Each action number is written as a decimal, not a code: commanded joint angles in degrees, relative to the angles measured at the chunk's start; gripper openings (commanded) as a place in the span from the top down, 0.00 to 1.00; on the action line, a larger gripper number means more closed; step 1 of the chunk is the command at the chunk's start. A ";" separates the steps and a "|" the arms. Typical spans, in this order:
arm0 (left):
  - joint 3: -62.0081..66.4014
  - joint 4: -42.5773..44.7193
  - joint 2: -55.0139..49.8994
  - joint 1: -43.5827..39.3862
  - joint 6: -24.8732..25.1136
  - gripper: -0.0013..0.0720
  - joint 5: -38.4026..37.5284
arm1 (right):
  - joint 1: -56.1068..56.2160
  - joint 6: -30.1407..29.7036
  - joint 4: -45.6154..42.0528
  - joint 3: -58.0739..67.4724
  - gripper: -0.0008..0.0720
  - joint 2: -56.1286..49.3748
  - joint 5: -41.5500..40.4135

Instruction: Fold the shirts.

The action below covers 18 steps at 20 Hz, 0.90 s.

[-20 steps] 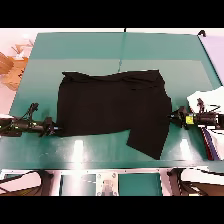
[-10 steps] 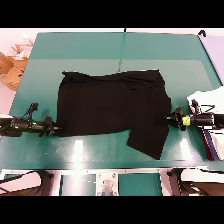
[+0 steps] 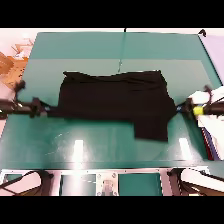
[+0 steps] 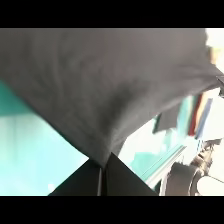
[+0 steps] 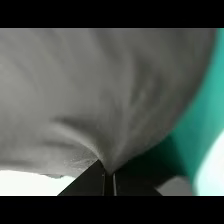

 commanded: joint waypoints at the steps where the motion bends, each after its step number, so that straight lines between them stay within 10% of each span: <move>1: 13.27 -8.04 10.10 0.04 -2.32 0.95 -3.23 | 0.04 1.25 10.38 9.99 0.96 12.04 1.75; 10: 58.10 -15.91 22.95 0.04 -3.82 0.95 4.92 | 0.04 5.40 12.15 42.45 0.96 33.68 -16.46; 18: 49.59 -3.65 22.86 0.04 -6.14 0.95 7.89 | 0.15 5.42 7.56 35.74 0.96 33.51 -19.85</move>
